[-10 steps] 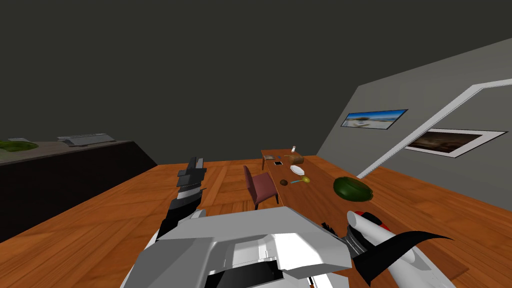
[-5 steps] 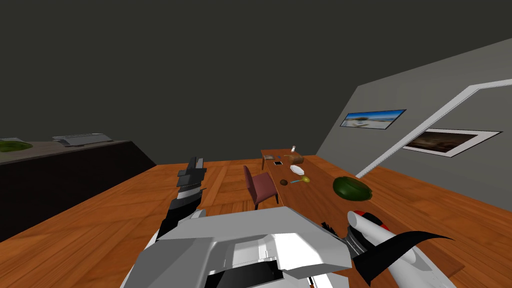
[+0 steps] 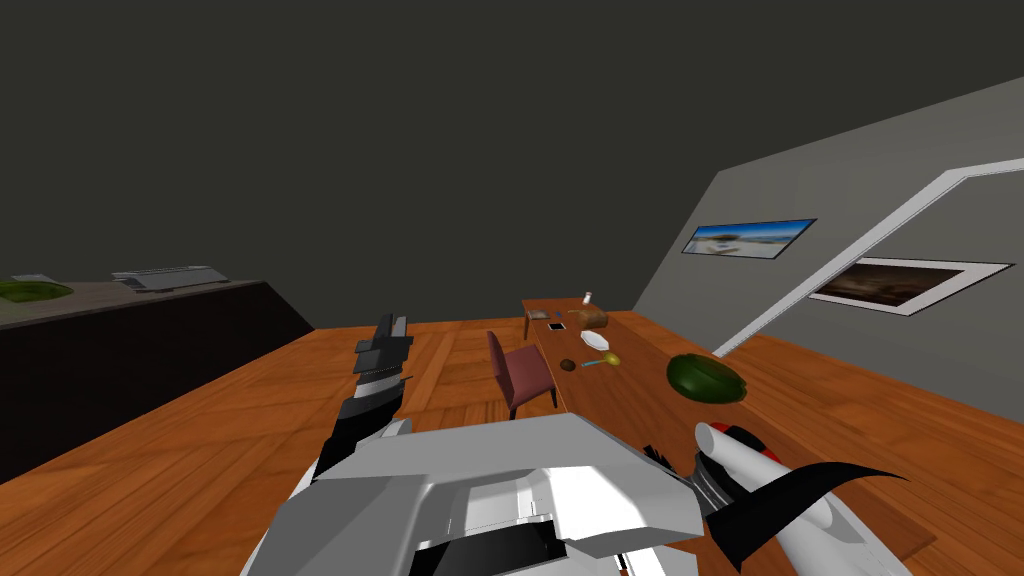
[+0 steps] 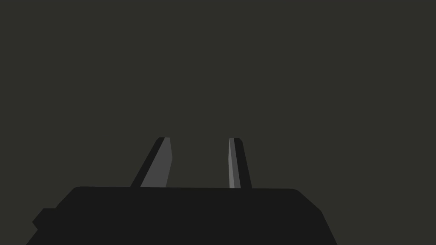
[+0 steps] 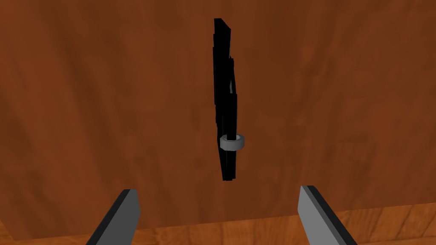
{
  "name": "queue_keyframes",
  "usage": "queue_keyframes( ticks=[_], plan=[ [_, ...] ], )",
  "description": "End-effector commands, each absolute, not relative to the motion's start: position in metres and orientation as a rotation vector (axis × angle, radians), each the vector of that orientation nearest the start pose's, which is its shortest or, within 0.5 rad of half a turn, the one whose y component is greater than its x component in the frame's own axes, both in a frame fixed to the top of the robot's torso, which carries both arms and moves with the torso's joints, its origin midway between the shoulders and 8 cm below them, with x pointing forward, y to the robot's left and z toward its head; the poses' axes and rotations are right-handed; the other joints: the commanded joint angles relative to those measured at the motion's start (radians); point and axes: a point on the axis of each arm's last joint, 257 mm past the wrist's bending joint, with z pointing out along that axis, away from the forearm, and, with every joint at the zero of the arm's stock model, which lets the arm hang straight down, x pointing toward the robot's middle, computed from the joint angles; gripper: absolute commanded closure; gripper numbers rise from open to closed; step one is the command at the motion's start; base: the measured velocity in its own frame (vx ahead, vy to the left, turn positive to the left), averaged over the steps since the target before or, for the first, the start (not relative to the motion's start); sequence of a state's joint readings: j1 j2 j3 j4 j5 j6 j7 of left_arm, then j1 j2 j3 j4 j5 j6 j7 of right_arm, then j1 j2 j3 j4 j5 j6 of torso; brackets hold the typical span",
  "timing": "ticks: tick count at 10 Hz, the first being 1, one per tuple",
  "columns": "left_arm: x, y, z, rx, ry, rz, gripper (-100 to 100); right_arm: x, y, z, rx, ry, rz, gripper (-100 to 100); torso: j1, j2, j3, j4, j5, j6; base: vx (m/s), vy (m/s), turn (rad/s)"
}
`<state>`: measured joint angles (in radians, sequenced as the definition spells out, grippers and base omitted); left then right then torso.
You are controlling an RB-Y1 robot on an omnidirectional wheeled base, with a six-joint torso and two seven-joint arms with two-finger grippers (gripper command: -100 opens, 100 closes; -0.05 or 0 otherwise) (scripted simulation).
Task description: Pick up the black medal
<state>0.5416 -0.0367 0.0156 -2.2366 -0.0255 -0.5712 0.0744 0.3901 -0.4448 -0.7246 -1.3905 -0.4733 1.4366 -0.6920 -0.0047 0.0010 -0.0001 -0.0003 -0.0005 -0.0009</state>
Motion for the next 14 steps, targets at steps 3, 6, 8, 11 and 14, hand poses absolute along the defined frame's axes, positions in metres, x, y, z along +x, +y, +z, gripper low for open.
queue_keyframes(
  ticks=[3,6,8,11,14],
  plan=[
    [0.3355,0.2891,0.0055,-0.7,0.582,-1.322,0,0.0401,-0.5732,-0.4648,-3.204,-0.018,0.154,-100,0.001,0.0,0.0,0.0,0.0,0.0,-0.001,-0.004,0.012],
    [0.3355,0.2891,0.0056,-0.7,0.582,-1.322,0,0.0401,-0.5732,-0.4648,-3.204,-0.018,0.154,-100,0.0,0.0,0.0,0.0,0.0,0.0,0.0,0.002,-0.005],
    [0.3355,0.2891,0.0056,-0.7,0.582,-1.322,0,0.0401,-0.5732,-0.4648,-3.204,-0.018,0.154,-100,0.001,0.0,0.0,0.0,0.0,0.0,0.0,0.002,-0.007],
    [0.3355,0.2891,0.0056,-0.7,0.582,-1.322,0,0.0394,-0.5716,-0.4651,-3.197,0.004,0.158,-100,-0.001,0.0,0.0,0.0,0.0,0.0,-0.002,-0.014,0.04],
    [0.3355,0.2891,0.0055,-0.7,0.582,-1.322,0,0.0394,-0.5716,-0.4651,-3.197,0.004,0.158,-100,0.001,0.0,0.0,0.0,0.0,0.0,0.001,0.005,-0.015]
  ],
)
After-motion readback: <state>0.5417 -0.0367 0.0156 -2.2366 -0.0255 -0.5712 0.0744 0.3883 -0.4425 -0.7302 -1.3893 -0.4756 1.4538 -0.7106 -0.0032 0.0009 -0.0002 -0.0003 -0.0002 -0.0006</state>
